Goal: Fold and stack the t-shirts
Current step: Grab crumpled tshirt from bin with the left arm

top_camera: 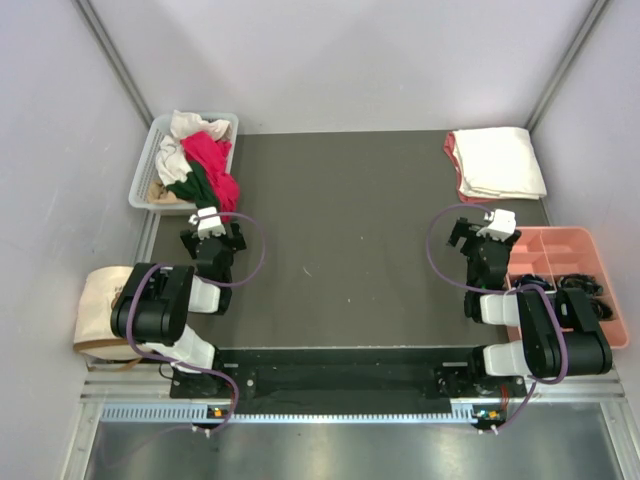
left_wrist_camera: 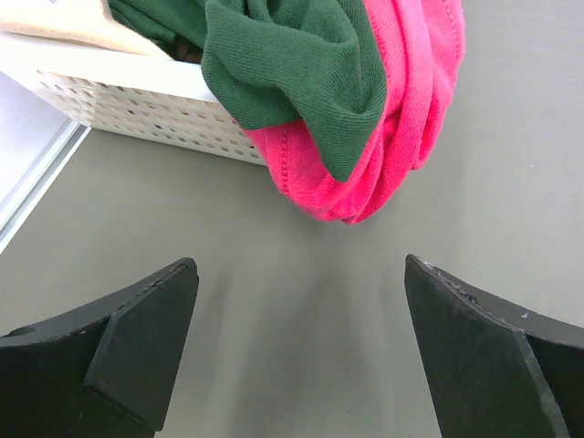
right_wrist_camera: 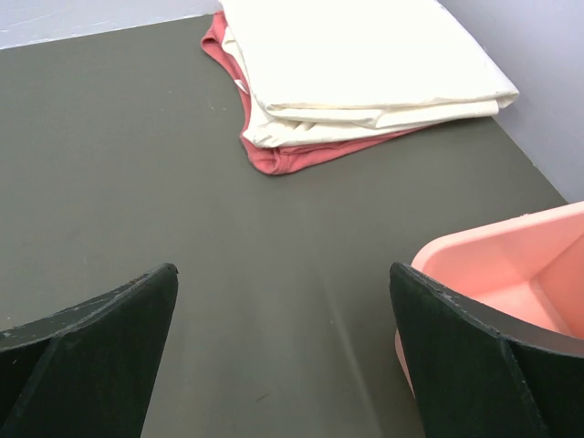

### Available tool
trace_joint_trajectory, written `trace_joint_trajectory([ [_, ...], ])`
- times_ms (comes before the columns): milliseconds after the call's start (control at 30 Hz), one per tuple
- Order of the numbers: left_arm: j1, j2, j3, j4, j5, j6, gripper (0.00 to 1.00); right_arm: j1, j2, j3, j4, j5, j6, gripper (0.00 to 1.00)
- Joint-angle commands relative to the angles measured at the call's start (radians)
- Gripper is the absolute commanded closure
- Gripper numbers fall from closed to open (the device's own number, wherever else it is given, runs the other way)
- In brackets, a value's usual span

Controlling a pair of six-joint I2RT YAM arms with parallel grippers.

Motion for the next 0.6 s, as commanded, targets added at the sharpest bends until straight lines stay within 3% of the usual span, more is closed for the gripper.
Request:
trace_joint_trajectory([
  [0,-0.001,0.007,0.009,0.032,0.011,-0.013,0.01,-0.004,0.003,-0.009,0.04,-0.005,-0.011,0.01],
  [500,0.014,0.006,0.015,0.015,0.036,-0.021,0.01,-0.002,0.002,-0.01,0.04,0.001,-0.013,0.01],
  [567,0.012,-0.002,-0.006,0.054,-0.045,-0.038,0.01,-0.002,0.0,-0.015,0.052,0.012,-0.01,0.01],
])
